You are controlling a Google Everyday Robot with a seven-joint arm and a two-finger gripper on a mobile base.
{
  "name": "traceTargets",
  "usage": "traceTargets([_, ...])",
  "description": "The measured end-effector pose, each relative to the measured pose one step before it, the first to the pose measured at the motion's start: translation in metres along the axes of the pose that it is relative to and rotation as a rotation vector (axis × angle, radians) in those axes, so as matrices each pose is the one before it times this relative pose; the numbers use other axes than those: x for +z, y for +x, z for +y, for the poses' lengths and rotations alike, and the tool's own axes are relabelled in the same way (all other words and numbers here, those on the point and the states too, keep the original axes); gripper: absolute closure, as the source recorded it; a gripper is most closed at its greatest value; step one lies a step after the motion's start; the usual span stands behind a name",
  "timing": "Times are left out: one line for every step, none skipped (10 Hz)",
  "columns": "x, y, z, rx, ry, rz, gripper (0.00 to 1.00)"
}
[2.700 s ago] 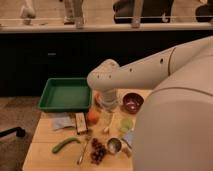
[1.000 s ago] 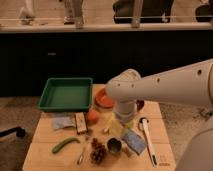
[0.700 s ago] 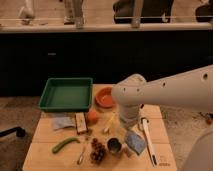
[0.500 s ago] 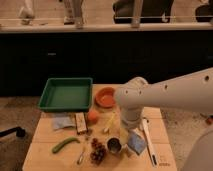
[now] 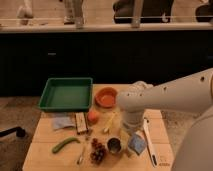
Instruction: Place sponge in table surface
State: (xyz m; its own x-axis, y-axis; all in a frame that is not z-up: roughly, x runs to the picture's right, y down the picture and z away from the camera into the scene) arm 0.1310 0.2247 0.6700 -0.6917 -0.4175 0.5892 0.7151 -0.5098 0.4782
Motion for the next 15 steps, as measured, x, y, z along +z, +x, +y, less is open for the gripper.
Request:
traceTargets([0.00090, 0.00047, 0.00143, 0.00018, 0.00279, -0.00015, 0.20])
traceTargets([0.00075, 0.00080, 0.00144, 0.00007, 0.00318, 0.00008, 0.20])
traceTargets([0.00112, 0.00040, 0.00162, -0.00066, 0.00378, -0.00210, 0.20])
traceTargets([0.00109, 0.00013, 0.00086, -0.00072, 0.00259, -0.00201, 0.20])
traceTargets([0.00168, -0.00055, 0.00133, 0.00041, 0.00497, -0.00224, 0.20])
traceTargets([0.00117, -0.00075, 0.00092, 0.00052, 0.00248, -0.00161, 0.20])
traceTargets([0.00099, -0.00058, 0.00049, 0.00008, 0.00007, -0.00277, 0.20])
traceTargets([0.00130, -0.00067, 0.00040, -0.00102, -0.00050, -0.00412, 0.20])
traceTargets([0.00246, -0.00132, 0.00054, -0.00243, -0.00102, -0.00777, 0.20])
traceTargets([0.00210, -0.00083, 0.00011, -0.00345, -0.00108, -0.00659, 0.20])
traceTargets([0.00172, -0.00078, 0.00014, -0.00126, 0.00008, -0.00496, 0.20])
traceTargets([0.00220, -0.00073, 0.00017, -0.00221, 0.00034, -0.00674, 0.20])
traceTargets([0.00289, 0.00010, -0.00039, -0.00563, 0.00160, -0.00913, 0.20])
traceTargets([0.00193, -0.00015, -0.00014, -0.00341, 0.00209, -0.00551, 0.20])
traceTargets([0.00279, -0.00042, 0.00044, -0.00380, 0.00317, -0.00703, 0.20])
